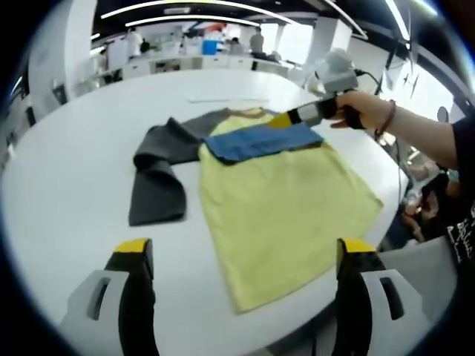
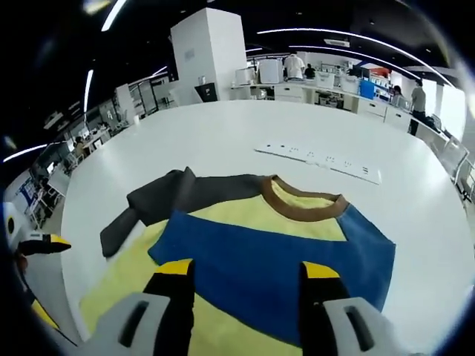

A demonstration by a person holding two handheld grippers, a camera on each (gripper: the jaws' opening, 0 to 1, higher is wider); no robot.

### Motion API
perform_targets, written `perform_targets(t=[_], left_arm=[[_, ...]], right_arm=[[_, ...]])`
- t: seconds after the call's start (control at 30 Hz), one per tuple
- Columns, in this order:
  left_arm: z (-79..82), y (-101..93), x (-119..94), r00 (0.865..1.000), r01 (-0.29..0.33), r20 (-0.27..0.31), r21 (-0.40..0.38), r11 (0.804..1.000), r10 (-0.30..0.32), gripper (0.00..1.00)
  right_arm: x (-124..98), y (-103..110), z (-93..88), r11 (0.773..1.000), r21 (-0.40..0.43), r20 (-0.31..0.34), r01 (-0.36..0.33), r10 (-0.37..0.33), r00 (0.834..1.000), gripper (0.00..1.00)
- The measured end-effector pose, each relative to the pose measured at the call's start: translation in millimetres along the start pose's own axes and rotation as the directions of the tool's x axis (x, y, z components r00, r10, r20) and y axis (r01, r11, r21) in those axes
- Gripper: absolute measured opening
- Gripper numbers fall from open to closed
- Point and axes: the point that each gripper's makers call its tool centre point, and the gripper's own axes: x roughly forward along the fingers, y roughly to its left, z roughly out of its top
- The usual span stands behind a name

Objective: Fold the garment on the visible template until the final outline fits inside the template.

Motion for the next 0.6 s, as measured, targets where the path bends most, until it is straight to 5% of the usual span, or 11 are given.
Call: perform_targets(t=[0.6], left_arm=[[4.9,-7.9,3,1.0,0.008,0.014,0.001,1.0,-0.008,0.99]], right_arm=[[-32,-64,-29.0,0.989,0.091,-0.028,0.114,-0.112,0.993,0.54]])
